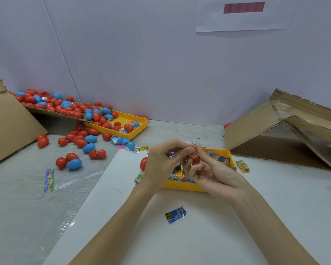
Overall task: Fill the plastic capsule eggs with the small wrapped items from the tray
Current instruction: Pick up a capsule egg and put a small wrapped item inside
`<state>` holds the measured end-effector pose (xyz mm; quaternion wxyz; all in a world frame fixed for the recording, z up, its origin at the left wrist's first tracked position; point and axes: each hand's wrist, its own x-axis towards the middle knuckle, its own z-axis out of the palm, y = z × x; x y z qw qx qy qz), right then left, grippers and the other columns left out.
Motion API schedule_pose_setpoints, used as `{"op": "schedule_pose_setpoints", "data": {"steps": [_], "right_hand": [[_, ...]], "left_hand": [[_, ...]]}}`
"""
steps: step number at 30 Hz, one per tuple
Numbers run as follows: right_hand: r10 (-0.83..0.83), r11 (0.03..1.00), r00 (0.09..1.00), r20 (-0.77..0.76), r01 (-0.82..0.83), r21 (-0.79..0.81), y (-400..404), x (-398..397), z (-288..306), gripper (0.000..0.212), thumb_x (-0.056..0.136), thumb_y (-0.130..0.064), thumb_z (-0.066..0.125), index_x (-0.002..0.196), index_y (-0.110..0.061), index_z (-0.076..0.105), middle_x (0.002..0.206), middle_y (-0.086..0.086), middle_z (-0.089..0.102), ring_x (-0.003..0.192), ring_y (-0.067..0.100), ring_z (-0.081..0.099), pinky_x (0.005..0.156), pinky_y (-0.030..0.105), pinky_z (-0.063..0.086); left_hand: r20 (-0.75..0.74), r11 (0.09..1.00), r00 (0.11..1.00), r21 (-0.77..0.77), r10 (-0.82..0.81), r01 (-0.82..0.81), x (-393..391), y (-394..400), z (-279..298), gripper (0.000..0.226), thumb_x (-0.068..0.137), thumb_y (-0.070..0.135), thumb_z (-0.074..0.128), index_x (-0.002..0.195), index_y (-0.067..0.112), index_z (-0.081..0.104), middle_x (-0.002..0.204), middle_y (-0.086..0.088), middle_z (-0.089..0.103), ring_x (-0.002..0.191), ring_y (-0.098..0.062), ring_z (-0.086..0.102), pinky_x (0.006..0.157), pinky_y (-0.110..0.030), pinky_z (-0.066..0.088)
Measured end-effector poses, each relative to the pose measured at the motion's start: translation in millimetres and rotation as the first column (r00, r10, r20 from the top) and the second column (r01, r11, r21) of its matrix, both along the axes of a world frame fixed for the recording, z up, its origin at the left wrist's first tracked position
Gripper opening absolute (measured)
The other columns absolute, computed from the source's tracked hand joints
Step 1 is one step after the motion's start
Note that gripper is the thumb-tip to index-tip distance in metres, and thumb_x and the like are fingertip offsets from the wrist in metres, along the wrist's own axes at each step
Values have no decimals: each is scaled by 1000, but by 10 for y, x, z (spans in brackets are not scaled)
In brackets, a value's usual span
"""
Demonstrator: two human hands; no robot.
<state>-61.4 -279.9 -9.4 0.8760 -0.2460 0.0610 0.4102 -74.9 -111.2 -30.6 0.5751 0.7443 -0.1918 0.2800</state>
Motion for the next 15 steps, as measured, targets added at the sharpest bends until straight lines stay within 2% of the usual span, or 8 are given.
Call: {"op": "schedule_pose_setpoints", "data": {"steps": [4,7,9,11,13,15], "right_hand": [[-7,999,999,33,9,-35,-1,9,1,32,81,-21,79,92,8,77,88,16,69,76,18,64,54,19,52],[-39,971,976,213,88,-224,-19,44,-37,39,82,-30,80,98,6,77,89,17,72,75,19,69,55,20,55],[-31,913,930,367,175,-368,-30,56,-89,47,89,-42,73,100,3,78,89,17,74,71,18,69,56,20,55],[-5,861,895,445,230,-453,-59,75,-104,55,95,-50,62,99,1,80,81,12,72,62,13,64,54,19,53],[-26,914,912,409,188,-360,-168,169,-1,58,101,-48,53,105,5,77,73,5,64,57,9,55,50,17,47],[-139,977,938,318,183,-112,-373,372,271,53,104,-39,48,121,7,67,75,1,57,58,7,49,48,16,42]], "left_hand": [[-12,999,1000,27,24,-24,6,-27,-9,19,93,13,70,108,5,76,98,-3,77,96,-17,73,85,-30,60],[-38,999,999,32,36,-35,2,-53,-12,20,94,15,69,111,7,75,102,0,77,98,-16,73,86,-27,59],[-63,999,997,22,32,-31,0,-51,0,23,96,20,67,114,9,74,105,2,77,101,-17,73,86,-29,59],[-76,998,995,-11,65,-67,-12,-14,28,25,98,27,62,115,12,74,107,5,76,104,-17,72,88,-30,58],[-69,989,990,-71,125,-130,-25,48,45,27,100,32,57,110,15,74,103,8,77,104,-14,72,86,-24,57],[-81,970,975,-118,205,-214,-24,88,60,30,100,36,52,100,17,76,95,11,77,97,-8,72,78,-13,53]]}}
